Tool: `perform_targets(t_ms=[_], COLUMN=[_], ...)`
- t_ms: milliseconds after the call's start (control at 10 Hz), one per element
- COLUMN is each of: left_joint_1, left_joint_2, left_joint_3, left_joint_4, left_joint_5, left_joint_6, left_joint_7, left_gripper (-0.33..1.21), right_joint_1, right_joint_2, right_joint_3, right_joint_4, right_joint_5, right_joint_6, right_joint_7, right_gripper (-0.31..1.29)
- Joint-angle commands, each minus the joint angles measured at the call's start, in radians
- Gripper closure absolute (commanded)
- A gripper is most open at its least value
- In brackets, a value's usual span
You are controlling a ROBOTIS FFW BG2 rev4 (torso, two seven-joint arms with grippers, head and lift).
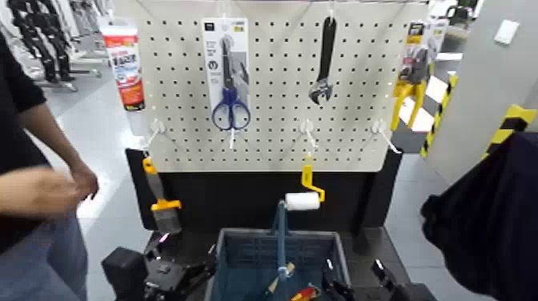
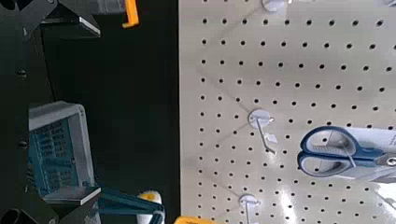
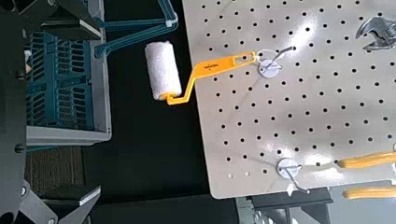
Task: Put the red screwdriver into the crate.
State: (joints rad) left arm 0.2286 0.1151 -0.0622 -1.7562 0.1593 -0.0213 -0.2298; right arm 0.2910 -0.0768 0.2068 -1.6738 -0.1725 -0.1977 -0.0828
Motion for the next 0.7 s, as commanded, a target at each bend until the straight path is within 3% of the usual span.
perform_targets(t_ms=[100, 500, 700], left_joint_1=[0.058, 0.121, 0.127], left_joint_2=[-0.005, -0.002, 0.000], left_joint_3=[-0.002, -0.007, -0.010], left_joint_4=[-0.003, -0.017, -0.019], left_joint_5=[-0.046, -0.090, -0.096], left_joint_6=[-0.092, -0.143, -0.146], left_joint_7=[0.098, 0.219, 0.236], left_gripper=[0.12, 0.12, 0.12], right_joint_1=[0.005, 0.008, 0.008], right_joint_2=[0.003, 0.005, 0.005], right_joint_3=[-0.001, -0.006, -0.010], right_joint_4=[-0.003, -0.004, -0.009], right_joint_5=[0.011, 0.011, 0.018], right_joint_6=[-0.011, -0.009, 0.003], right_joint_7=[-0.003, -0.008, -0.003], right_gripper=[0.14, 0.14, 0.14])
